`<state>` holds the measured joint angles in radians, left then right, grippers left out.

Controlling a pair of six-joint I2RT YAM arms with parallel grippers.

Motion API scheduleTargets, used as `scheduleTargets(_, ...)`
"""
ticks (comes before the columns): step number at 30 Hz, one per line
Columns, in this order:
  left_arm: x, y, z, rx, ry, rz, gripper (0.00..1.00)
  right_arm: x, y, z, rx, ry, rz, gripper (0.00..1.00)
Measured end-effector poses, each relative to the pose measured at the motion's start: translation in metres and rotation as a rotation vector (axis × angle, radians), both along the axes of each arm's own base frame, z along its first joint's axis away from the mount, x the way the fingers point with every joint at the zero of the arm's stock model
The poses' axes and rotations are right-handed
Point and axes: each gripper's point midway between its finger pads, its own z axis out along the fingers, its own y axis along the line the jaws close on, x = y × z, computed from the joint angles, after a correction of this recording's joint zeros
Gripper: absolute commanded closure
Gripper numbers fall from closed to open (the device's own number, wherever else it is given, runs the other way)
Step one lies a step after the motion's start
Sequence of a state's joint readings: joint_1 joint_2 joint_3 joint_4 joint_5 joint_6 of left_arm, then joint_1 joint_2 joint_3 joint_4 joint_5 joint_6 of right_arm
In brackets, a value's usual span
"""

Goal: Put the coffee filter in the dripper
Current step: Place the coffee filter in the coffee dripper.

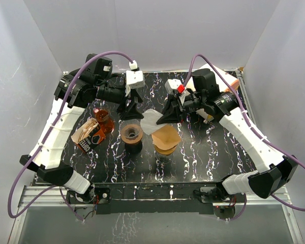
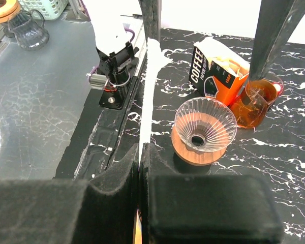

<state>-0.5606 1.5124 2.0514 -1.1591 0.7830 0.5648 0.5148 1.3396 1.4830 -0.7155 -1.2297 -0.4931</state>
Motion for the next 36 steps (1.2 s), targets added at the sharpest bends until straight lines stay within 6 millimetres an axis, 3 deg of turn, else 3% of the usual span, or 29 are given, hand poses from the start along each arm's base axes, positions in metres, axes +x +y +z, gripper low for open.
scheduleTargets(9,-0.0008,-0.0004,0.0017,-0.005,0.003,0.0,0.27,-0.0002,-0.0012,-0.0104,-0.019,0.006,-0.001,1.0)
scheduleTargets(21,-0.002,-0.0008,0.0022,-0.01,0.008,-0.004,0.37,-0.0021,-0.0017,-0.0108,-0.018,0.008,0.008,1.0)
scheduleTargets(36,-0.0036,-0.0027,-0.0065,-0.003,0.039,-0.018,0.34,-0.0034,-0.0018,-0.0102,-0.012,0.0,0.018,1.0)
